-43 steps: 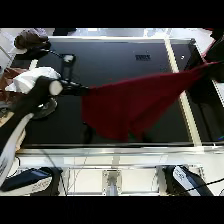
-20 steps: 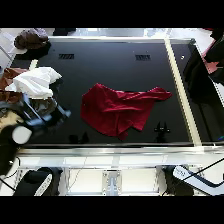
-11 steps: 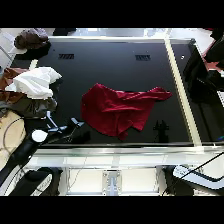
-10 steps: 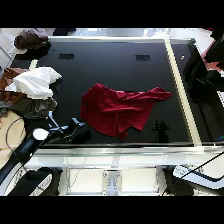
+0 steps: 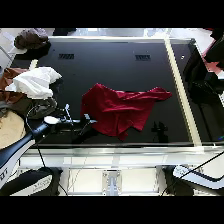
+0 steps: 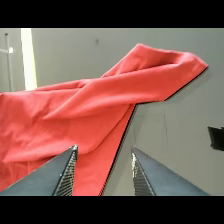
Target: Fold the shirts.
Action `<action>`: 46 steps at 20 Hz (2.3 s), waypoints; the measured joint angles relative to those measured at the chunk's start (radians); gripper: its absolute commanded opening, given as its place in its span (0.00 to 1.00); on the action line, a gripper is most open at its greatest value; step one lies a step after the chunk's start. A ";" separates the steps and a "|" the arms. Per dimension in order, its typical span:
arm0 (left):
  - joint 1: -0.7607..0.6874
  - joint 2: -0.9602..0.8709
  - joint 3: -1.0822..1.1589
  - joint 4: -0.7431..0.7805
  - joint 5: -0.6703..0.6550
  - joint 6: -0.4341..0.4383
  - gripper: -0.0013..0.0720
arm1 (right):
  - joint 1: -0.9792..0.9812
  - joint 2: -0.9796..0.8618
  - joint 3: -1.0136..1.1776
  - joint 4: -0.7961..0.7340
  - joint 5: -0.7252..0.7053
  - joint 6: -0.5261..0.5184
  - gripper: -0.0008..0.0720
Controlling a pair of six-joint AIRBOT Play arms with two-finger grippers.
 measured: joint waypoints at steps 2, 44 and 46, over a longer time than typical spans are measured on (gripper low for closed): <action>-0.015 -0.011 0.005 -0.001 -0.033 0.008 0.80 | 0.000 0.002 0.001 0.000 0.007 0.000 0.54; -0.164 0.053 0.095 -0.264 0.155 0.179 0.03 | 0.162 -0.434 -0.171 0.149 -0.433 -0.031 0.55; -0.164 0.053 0.095 -0.264 0.165 0.179 0.03 | 0.159 -0.441 -0.152 0.150 -0.436 -0.025 0.78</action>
